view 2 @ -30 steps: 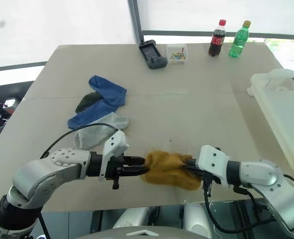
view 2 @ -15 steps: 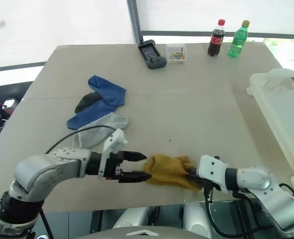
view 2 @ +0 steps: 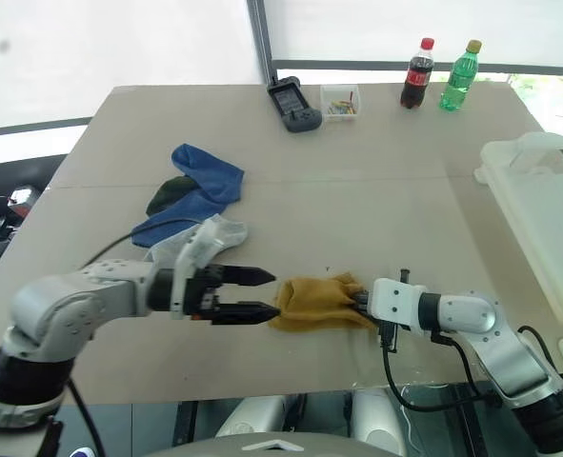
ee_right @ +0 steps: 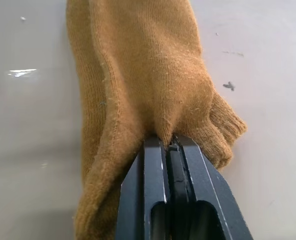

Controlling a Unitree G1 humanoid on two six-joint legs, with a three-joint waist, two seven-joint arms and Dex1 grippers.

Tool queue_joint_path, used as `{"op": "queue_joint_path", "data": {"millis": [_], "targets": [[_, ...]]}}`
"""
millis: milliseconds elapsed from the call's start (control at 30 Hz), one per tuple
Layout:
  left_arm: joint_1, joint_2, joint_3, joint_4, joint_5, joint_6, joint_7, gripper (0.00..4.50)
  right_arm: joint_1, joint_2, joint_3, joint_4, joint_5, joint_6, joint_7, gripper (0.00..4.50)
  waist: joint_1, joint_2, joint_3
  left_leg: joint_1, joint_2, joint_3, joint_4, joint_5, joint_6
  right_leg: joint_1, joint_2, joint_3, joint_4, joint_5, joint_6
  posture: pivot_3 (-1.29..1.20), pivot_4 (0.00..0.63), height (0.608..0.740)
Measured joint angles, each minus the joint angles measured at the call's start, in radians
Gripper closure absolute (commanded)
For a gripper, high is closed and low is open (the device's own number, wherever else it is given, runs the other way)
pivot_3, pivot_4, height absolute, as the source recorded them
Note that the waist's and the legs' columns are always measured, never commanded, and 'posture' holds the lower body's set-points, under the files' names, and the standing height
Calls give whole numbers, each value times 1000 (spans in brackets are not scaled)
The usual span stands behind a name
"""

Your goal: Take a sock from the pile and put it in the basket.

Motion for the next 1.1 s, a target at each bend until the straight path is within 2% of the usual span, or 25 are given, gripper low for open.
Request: {"op": "queue_joint_path", "data": {"millis": [100, 267, 367, 500, 533, 700, 800, 900, 933, 967, 1033, 1067, 1100], "targets": [[-63, -72, -102, 73, 51, 9, 46, 38, -46, 26, 25, 38, -28, -22, -2, 4500, -8, -1, 0, 0, 0, 1, 0, 0, 1, -1, 1, 2, 2, 0, 0, 0, 150, 740], [-97, -73, -205, 151, 154, -17, 46, 38, -61, 43, 29, 53, -28, -16, -6, 4500, -22, 0, -1, 0, 0, 1, 0, 0, 1, -1, 0, 2, 2, 0, 0, 0, 150, 740], [-99, -78, -230, 169, 188, -56, 33, 0, -55, 38, 2, 35, 26, 57, 9, 3465, -19, 0, -1, 1, 0, 1, 0, 0, 1, 0, 0, 1, 3, 0, 0, 0, 150, 740], [-102, -84, -270, 186, 241, -134, 14, 0, -25, 41, -80, -15, 92, 160, -19, 1513, -7, 2, -3, 1, 0, 1, 0, 0, 1, 0, 0, 1, 3, 0, 0, 0, 150, 740], [-101, -85, -277, 187, 253, -153, 10, 0, -15, 46, -105, -38, 118, 197, -31, 1143, -4, 2, -3, 1, 0, 1, 0, 0, 1, 0, 0, 1, 3, 0, 0, 0, 150, 740], [-87, -119, -244, 204, 265, -195, 15, 0, -4, 84, -154, -139, 229, 311, -53, 1143, 0, 3, -3, 1, 0, 0, 0, 0, 1, 0, 0, 1, 3, 0, 0, 0, 150, 740], [-85, -143, -103, 217, 173, -128, 41, 0, -4, 110, -98, -122, 196, 289, -62, 2056, -4, 2, -2, -1, 0, 1, 0, 0, 1, -3, 0, 2, 4, 0, 0, 0, 150, 740], [-90, -100, -5, 202, 109, -70, 42, 0, -4, 114, -38, -48, 118, 220, -68, 3434, -13, 2, -2, -2, 0, 1, 0, 0, 1, -4, 0, 2, 3, 0, 0, 0, 150, 740], [-89, -77, 24, 194, 95, -49, 42, 0, -3, 116, -26, -22, 94, 188, -71, 4040, -17, 2, -2, -3, 0, 1, 0, 1, 1, -4, 0, 2, 3, 0, 0, 0, 150, 740], [-87, -48, 79, 181, 63, -4, 49, 0, -7, 120, -21, 1, 67, 135, -79, 4422, -20, 2, -2, -2, 0, 1, 0, 0, 1, -4, 0, 1, 2, 0, 0, 0, 150, 740], [-82, -45, 91, 177, 53, 11, 53, 0, -10, 122, -18, 10, 59, 123, -80, 4422, -20, 2, -2, -2, 0, 1, 0, 1, 1, -3, 0, 1, 2, 0, 0, 0, 150, 740], [-62, -38, 109, 171, 32, 41, 62, 574, -16, 129, -11, 25, 53, 106, -80, 4500, -23, 1, -2, -1, 0, 1, 0, 0, 1, -3, 0, 1, 2, 0, 0, 0, 150, 740], [-34, -17, 116, 165, 20, 78, 71, 868, -14, 139, -8, 37, 50, 90, -80, 4500, -26, 1, -2, 0, 0, 1, 0, 0, 1, -2, 1, 2, 3, 0, 0, 0, 150, 740]]}}
